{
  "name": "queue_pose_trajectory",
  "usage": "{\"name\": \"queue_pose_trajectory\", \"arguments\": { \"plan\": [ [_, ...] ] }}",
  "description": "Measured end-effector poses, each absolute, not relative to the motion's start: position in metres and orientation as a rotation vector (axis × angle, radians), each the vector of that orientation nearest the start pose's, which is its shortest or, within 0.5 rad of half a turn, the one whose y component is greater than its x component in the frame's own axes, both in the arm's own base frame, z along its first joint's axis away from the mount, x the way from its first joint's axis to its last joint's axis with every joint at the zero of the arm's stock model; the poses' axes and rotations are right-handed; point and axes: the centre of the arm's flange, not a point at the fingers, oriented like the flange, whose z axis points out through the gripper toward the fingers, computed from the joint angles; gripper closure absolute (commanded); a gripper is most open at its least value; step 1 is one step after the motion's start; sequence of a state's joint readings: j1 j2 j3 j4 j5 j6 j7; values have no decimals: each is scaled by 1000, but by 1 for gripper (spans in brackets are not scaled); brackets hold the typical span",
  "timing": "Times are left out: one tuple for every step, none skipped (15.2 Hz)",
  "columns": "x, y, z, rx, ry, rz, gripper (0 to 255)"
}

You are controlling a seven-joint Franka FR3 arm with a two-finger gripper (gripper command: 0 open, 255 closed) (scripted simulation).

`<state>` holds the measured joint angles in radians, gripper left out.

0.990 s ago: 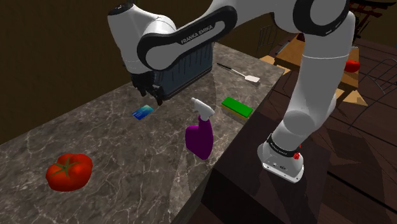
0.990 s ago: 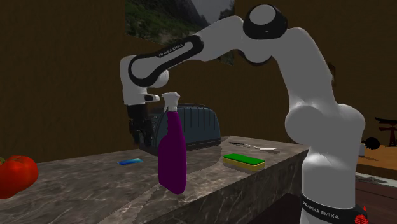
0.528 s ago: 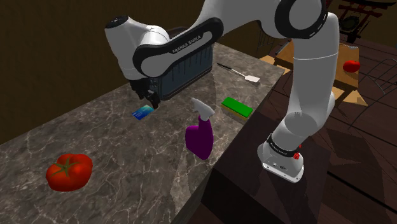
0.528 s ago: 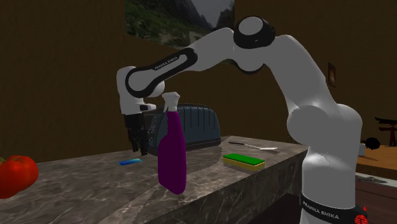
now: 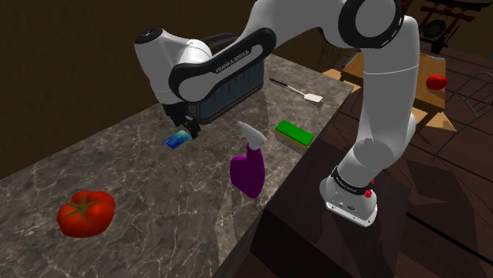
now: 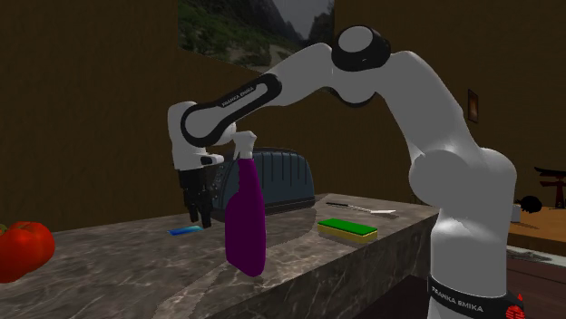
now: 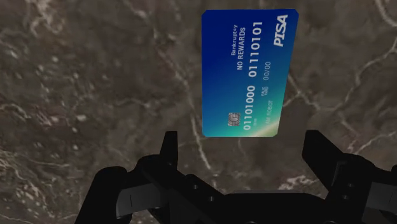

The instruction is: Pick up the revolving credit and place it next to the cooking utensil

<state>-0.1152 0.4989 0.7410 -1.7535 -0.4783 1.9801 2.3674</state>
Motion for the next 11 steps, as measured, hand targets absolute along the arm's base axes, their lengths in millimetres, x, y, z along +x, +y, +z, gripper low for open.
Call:
{"name": "queue_pose_trajectory", "arguments": {
  "plan": [
    [556,312,336,-2317,2295,-136,0],
    [556,312,336,-2317,2295,-136,255],
    [557,312,337,-2315,2293,-138,255],
    [557,312,338,-2313,2292,-140,255],
    [557,312,338,-2313,2292,-140,255],
    [557,312,338,-2313,2292,-140,255],
    [557,312,338,-2314,2293,-140,255],
    [557,313,338,-2314,2293,-140,255],
    [557,313,338,-2314,2293,-140,255],
    [557,313,338,-2314,2293,-140,255],
    [557,313,338,-2314,2293,-140,255]
  ]
}}
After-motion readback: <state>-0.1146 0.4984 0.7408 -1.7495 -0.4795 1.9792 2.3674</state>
